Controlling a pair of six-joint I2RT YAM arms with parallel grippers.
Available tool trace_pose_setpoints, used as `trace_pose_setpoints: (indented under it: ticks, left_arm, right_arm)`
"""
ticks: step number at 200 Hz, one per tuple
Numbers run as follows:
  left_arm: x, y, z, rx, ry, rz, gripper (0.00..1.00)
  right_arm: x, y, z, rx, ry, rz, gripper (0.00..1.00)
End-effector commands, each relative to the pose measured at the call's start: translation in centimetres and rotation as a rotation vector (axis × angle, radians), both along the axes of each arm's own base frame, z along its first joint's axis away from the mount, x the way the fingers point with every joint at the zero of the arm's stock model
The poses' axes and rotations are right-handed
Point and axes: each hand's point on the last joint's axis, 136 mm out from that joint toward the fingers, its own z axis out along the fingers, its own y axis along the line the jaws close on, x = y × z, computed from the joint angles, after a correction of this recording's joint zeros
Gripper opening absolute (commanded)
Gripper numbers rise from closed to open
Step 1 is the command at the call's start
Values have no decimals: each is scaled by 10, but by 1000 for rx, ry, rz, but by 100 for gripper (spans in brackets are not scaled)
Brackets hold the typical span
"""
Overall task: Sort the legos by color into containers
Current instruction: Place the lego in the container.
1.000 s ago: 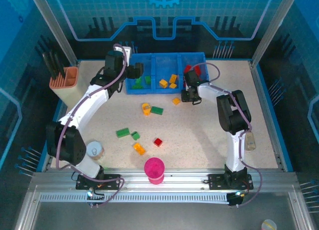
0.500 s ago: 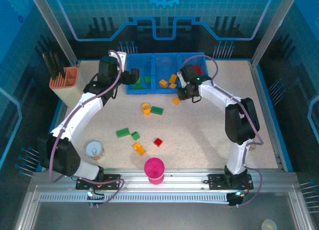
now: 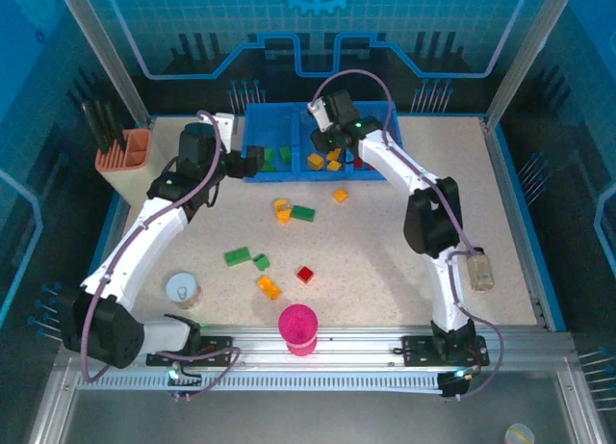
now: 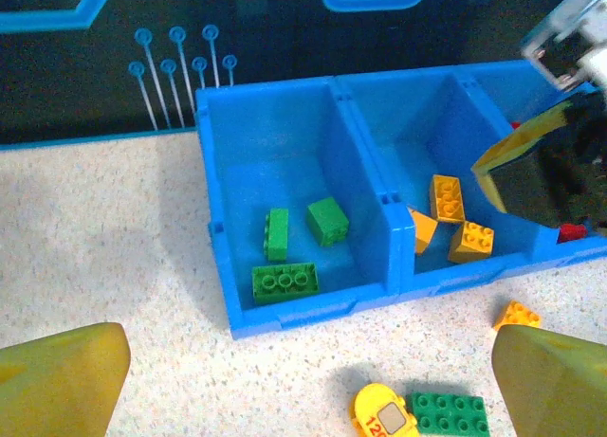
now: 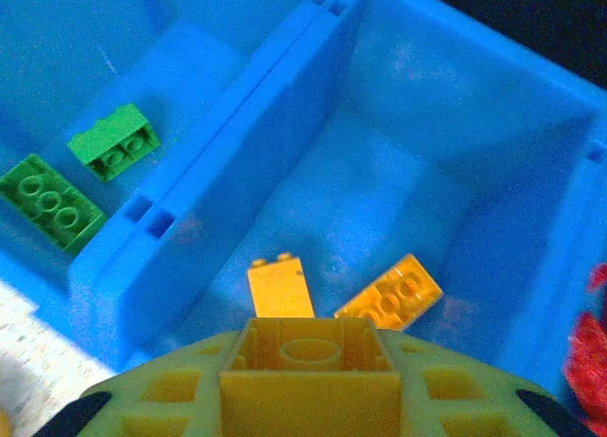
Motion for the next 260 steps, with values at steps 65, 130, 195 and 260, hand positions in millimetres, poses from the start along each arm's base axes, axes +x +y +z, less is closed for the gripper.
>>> trace_pose_setpoints:
  ticks: [65, 130, 195, 260]
  left_arm:
    - [-20, 21, -1, -159, -67, 154, 99]
    - [-19, 5, -13, -111, -3, 38, 99]
    - [-26, -19, -63, -30, 205, -1, 99]
    - [-14, -62, -159, 6, 447, 19, 93]
  right_arm:
    - [20, 11, -53, -20, 60, 49, 35]
    - [23, 7, -66, -21, 86, 50, 52]
    - [9, 4, -18, 18, 34, 71, 58]
    - [-64, -16, 12, 80, 52, 59, 62]
